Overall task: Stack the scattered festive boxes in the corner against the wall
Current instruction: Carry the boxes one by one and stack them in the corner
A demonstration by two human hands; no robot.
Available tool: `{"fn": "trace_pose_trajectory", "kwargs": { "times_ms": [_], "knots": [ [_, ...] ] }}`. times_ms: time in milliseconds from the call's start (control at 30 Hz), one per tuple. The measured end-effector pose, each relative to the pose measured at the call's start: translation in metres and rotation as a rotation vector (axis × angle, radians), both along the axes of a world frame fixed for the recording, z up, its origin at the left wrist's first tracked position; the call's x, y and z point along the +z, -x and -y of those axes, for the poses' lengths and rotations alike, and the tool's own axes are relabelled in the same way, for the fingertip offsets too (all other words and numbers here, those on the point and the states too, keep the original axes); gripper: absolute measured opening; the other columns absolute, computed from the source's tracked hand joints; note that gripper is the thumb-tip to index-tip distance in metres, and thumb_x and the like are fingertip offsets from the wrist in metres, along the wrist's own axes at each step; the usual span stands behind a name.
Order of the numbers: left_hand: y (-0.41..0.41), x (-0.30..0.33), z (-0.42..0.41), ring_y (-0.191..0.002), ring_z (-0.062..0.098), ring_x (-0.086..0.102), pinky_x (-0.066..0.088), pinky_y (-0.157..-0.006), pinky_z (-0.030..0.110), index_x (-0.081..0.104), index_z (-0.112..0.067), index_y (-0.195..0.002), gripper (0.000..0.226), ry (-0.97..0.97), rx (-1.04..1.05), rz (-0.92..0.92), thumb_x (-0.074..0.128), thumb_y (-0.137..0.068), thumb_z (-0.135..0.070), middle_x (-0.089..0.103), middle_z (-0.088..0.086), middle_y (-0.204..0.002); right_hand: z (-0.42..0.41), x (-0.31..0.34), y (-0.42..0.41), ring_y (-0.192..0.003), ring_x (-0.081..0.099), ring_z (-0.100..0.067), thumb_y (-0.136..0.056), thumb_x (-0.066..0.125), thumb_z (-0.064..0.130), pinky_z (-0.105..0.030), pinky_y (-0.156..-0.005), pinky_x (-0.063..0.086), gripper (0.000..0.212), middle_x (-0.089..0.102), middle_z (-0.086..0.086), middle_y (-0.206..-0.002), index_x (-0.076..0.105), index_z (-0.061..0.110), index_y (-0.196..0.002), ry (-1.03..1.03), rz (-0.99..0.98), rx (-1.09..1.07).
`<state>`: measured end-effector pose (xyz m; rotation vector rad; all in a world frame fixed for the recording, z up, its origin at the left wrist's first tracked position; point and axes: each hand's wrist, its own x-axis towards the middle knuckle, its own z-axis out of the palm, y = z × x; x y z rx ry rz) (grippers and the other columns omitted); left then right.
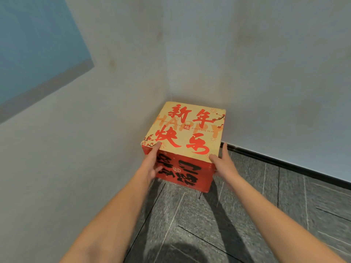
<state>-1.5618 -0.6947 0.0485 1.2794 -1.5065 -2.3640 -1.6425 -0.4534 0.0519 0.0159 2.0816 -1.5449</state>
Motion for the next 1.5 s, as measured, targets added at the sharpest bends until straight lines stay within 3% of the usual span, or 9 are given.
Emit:
{"fn": "trace_pose_trajectory", "kwargs": {
  "times_ms": [133, 300, 433, 500, 600, 733, 900, 1067, 1500],
  "knots": [
    [0.014, -0.001, 0.019, -0.122, 0.022, 0.050, 0.041, -0.106, 0.052, 0.043, -0.027, -0.140, 0.082, 0.041, -0.010, -0.005, 0.071, -0.074, -0.066, 0.058, -0.002, -0.125, 0.020, -0.012, 0.006, -0.120, 0.060, -0.024, -0.084, 0.058, 0.054, -0.060, -0.098, 0.049, 0.084, 0.051, 0.015, -0.145, -0.002, 0.071, -0.140, 0.042, -0.050, 0.040],
    [0.027, -0.009, 0.033, -0.128, 0.023, 0.048, 0.043, -0.104, 0.050, 0.048, -0.029, -0.136, 0.089, 0.067, -0.030, -0.023, 0.070, -0.063, -0.075, 0.055, 0.000, -0.138, 0.030, -0.020, 0.011, -0.124, 0.057, -0.026, -0.078, 0.064, 0.060, -0.064, -0.097, 0.048, 0.090, 0.050, 0.015, -0.145, -0.003, 0.072, -0.138, 0.058, -0.064, 0.041],
    [0.021, -0.008, 0.028, -0.139, 0.027, 0.040, 0.038, -0.108, 0.052, 0.038, -0.028, -0.147, 0.119, 0.074, -0.059, -0.013, 0.069, -0.049, -0.087, 0.047, 0.002, -0.149, 0.024, -0.025, 0.015, -0.129, 0.053, -0.028, -0.068, 0.068, 0.070, -0.066, -0.099, 0.045, 0.097, 0.048, 0.014, -0.148, -0.002, 0.076, -0.135, 0.046, -0.057, 0.090],
    [0.016, -0.005, 0.026, -0.138, 0.029, 0.042, 0.037, -0.107, 0.049, 0.034, -0.023, -0.150, 0.109, 0.094, -0.078, 0.000, 0.065, -0.063, -0.083, 0.048, 0.004, -0.148, 0.022, -0.015, 0.013, -0.131, 0.052, -0.028, -0.072, 0.066, 0.070, -0.064, -0.101, 0.045, 0.098, 0.045, 0.015, -0.150, -0.005, 0.072, -0.139, -0.001, -0.068, 0.128],
    [0.010, 0.014, 0.024, -0.130, 0.031, 0.050, 0.041, -0.106, 0.047, 0.038, -0.018, -0.148, 0.097, 0.206, -0.152, 0.064, 0.066, -0.073, -0.073, 0.055, 0.007, -0.142, 0.021, 0.005, 0.011, -0.133, 0.049, -0.029, -0.086, 0.054, 0.067, -0.055, -0.106, 0.044, 0.097, 0.042, 0.011, -0.153, -0.015, 0.046, -0.151, -0.170, -0.121, 0.214],
    [-0.003, 0.061, 0.013, -0.094, 0.016, 0.063, 0.050, -0.074, 0.030, 0.051, -0.009, -0.134, 0.059, 0.356, -0.247, 0.159, 0.070, -0.089, -0.042, 0.066, 0.005, -0.124, 0.021, 0.048, 0.006, -0.127, 0.055, -0.028, -0.094, 0.047, 0.060, -0.044, -0.102, 0.046, 0.083, 0.048, 0.004, -0.150, 0.001, 0.029, -0.156, -0.356, -0.177, 0.263],
    [-0.042, 0.168, -0.012, -0.101, 0.018, 0.056, 0.046, -0.085, 0.028, 0.056, -0.007, -0.125, 0.040, 0.677, -0.543, 0.318, 0.066, -0.093, -0.030, 0.061, 0.000, -0.119, 0.028, 0.149, -0.023, -0.124, 0.054, -0.030, -0.100, 0.047, 0.043, -0.038, -0.095, 0.046, 0.054, 0.054, -0.009, -0.142, 0.040, 0.013, -0.144, -0.585, -0.228, 0.456],
    [-0.098, 0.316, -0.033, -0.130, 0.025, 0.050, 0.041, -0.102, 0.032, 0.047, -0.010, -0.141, 0.056, 0.929, -0.860, 0.483, 0.063, -0.094, -0.034, 0.053, 0.008, -0.143, 0.033, 0.287, -0.056, -0.121, 0.055, -0.029, -0.098, 0.050, 0.041, -0.036, -0.096, 0.048, 0.052, 0.057, -0.010, -0.137, 0.045, 0.012, -0.141, -0.734, -0.228, 0.692],
    [-0.251, 0.641, -0.040, -0.134, 0.031, 0.046, 0.043, -0.105, 0.037, 0.039, -0.012, -0.147, 0.071, 0.863, -0.665, 0.657, 0.064, -0.090, -0.045, 0.048, 0.012, -0.147, 0.087, 0.661, -0.160, -0.128, 0.052, -0.032, -0.098, 0.047, 0.036, -0.037, -0.102, 0.045, 0.049, 0.055, -0.014, -0.141, 0.052, 0.008, -0.138, -0.806, -0.513, 1.153]
  ]
}}
